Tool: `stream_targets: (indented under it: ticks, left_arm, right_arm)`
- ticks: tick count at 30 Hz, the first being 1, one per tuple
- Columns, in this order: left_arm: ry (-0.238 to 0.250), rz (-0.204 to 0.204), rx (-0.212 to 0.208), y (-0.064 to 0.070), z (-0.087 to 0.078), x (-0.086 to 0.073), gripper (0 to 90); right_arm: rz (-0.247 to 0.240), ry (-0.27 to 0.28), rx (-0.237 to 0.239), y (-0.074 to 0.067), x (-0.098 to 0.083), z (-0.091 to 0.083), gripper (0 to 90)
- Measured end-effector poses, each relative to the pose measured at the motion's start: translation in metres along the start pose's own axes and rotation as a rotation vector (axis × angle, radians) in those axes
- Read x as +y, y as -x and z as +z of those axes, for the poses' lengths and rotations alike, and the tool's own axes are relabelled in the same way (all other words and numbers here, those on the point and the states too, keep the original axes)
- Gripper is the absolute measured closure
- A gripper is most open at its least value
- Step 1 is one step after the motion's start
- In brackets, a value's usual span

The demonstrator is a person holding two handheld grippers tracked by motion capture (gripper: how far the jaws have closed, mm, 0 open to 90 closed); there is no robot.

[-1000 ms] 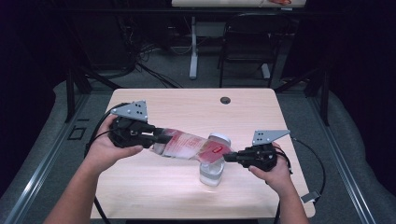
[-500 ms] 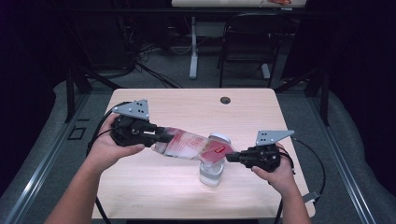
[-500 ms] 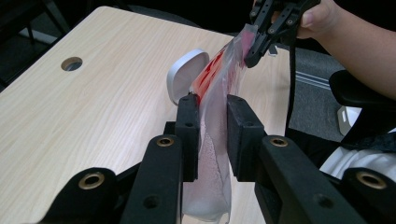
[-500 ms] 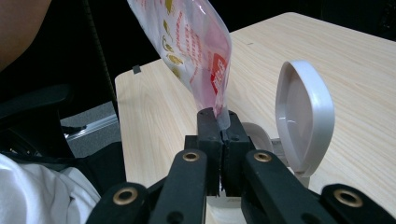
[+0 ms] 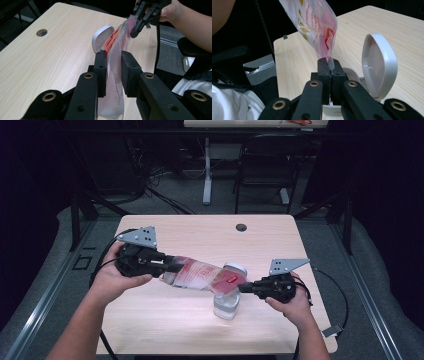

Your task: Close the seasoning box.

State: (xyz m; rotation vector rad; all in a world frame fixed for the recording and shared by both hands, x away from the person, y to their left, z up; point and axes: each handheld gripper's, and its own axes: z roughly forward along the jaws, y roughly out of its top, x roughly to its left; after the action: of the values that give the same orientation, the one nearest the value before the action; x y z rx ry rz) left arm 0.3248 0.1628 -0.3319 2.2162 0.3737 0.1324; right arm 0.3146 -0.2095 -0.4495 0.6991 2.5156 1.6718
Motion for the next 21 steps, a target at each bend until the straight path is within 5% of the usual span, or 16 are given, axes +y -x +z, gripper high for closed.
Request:
stream_targets:
  ticks: [21]
  left_arm:
    - [0.011,0.006,-0.034,-0.004,0.011,0.006,77.0]
  right_arm:
    - [0.008,0.026,-0.025,-0.001,-0.003,-0.018,89.1]
